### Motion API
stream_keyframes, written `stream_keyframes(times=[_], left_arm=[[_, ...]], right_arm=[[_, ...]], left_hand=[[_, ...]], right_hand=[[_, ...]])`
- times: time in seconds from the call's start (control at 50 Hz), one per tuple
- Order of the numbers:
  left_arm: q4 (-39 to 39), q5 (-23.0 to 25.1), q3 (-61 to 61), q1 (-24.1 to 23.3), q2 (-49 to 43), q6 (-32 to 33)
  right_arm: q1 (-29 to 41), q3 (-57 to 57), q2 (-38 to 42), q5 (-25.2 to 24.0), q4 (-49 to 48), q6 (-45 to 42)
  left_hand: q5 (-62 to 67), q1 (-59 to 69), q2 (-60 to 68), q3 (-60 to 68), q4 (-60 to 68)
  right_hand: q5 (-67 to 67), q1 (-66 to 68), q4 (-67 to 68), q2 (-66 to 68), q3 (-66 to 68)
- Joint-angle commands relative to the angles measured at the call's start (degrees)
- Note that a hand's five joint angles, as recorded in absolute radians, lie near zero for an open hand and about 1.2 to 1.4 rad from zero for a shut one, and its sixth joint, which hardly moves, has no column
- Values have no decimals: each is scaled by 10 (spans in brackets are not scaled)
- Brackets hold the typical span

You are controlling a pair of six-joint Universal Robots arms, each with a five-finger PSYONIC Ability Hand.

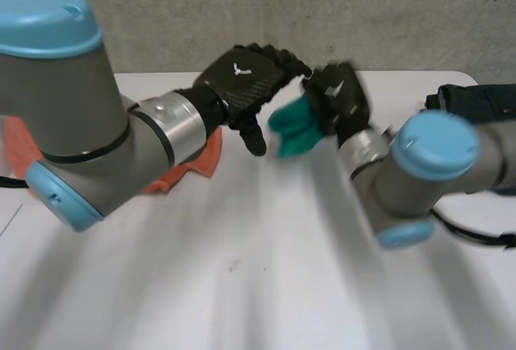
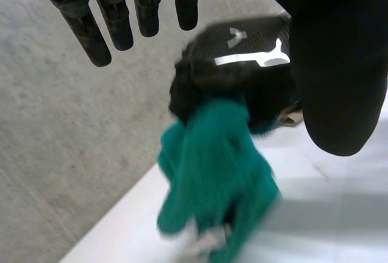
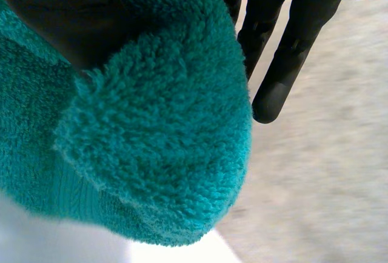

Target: Fold the laundry.

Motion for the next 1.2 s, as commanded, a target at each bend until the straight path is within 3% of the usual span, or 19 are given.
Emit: stream_keyframes(times=[0.02, 0.18, 0.28, 0.5, 0.66, 0.7, 0.72, 0.82, 0.98, 1.06, 1.08, 1.14, 1.16, 1.2], left_arm=[[11, -6, 2, 6, 25, -4], [11, -7, -9, 3, 25, -5], [11, -7, -20, 2, 24, -5], [11, -7, -29, -4, 15, -5], [11, -7, -32, -8, 11, -5], [11, -7, -32, -8, 11, -5], [11, -7, -32, -8, 11, -5], [11, -7, -32, -13, 14, -6], [11, -8, -32, -20, 25, -6], [11, -8, -31, -20, 38, -6], [11, -8, -31, -19, 45, -6], [12, -8, -29, -17, 55, -7], [14, -10, -26, -15, 64, -8], [16, -17, -24, -11, 74, -10]], right_arm=[[-110, -69, -37, -35, -11, 31], [-288, -86, -51, -158, -81, 142], [-396, -110, 23, -243, -130, 181], [-499, -138, 186, -401, -141, 192], [-546, -101, 172, -447, -136, 187], [-547, -94, 156, -444, -130, 188], [-548, -84, 135, -439, -120, 189], [-551, -76, 81, -403, -40, 189], [-591, -92, -14, -346, 211, 127], [-590, -125, -55, -274, 312, 32], [-589, -137, -80, -234, 336, -5], [-568, -145, -111, -173, 331, -47], [-528, -148, -129, -142, 311, -58], [-475, -144, -139, -129, 277, -57]], left_hand=[[2, 18, 13, 10, 15], [4, 19, 15, 12, 17], [2, 18, 13, 10, 15], [4, 19, 15, 12, 17], [4, 19, 15, 12, 17], [4, 19, 15, 12, 17], [4, 19, 15, 12, 17], [4, 19, 15, 12, 17], [4, 19, 15, 12, 17], [4, 19, 15, 12, 17], [2, 18, 13, 10, 15], [2, 18, 13, 10, 15], [2, 18, 13, 10, 15], [2, 18, 13, 10, 15]], right_hand=[[182, 214, 116, 152, 144], [182, 214, 116, 152, 144], [182, 214, 116, 152, 144], [182, 214, 116, 152, 144], [182, 214, 116, 152, 144], [-88, -56, -154, -118, -126], [-493, -461, -559, -523, -531], [-518, -486, -584, -548, -556], [-518, -486, -584, -548, -556], [-518, -486, -584, -548, -556], [-518, -486, -584, -548, -556], [-518, -486, -584, -548, -556], [-518, -486, -584, -548, -556], [-518, -486, -584, -548, -556]])
